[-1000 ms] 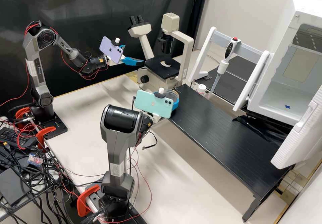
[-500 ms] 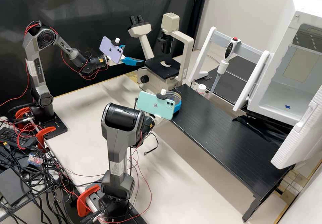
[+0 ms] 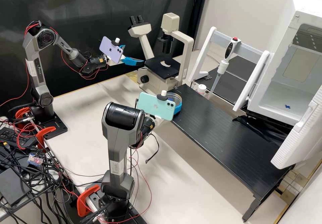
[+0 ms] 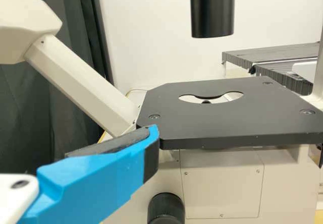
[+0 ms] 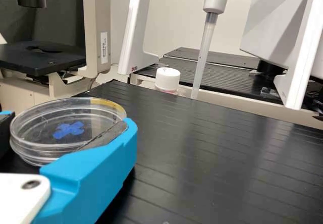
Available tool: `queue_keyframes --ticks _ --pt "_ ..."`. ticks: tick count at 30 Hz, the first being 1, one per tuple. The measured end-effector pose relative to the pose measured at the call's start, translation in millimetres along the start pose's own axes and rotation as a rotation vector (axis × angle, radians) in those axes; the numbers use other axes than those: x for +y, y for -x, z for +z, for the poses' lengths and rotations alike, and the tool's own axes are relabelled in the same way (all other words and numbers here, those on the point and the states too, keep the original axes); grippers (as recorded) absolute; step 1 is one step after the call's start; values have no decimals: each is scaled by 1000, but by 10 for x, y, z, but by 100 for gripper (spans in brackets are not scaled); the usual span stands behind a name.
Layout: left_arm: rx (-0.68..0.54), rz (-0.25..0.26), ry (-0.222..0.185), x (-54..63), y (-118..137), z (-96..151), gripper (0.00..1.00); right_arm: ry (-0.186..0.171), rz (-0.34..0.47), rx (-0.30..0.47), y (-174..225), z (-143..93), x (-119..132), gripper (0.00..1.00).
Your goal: Move the petri dish to the bench
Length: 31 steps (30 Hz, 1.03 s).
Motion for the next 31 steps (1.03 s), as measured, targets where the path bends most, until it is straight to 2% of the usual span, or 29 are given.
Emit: queue_keyframes --ticks 2,10,15,19,24,26,28,31 --pt "0 0 0 0 0 0 100 16 1 -2 0 1 1 100" --pt "0 0 0 0 0 0 100 32 16 -14 4 9 21 100" --pt "0 0 0 0 0 0 100 39 56 11 130 -57 125 100" --pt "0 0 0 0 0 0 100 46 104 95 336 -206 244 100" --pt "0 0 0 0 0 0 100 70 267 267 740 -477 506 100" --pt "0 0 0 0 0 0 100 55 333 330 870 -543 614 100" --pt "0 0 0 0 0 0 100 28 383 358 946 -556 693 100" --pt "0 0 0 0 0 0 100 -21 414 369 981 -544 752 100"
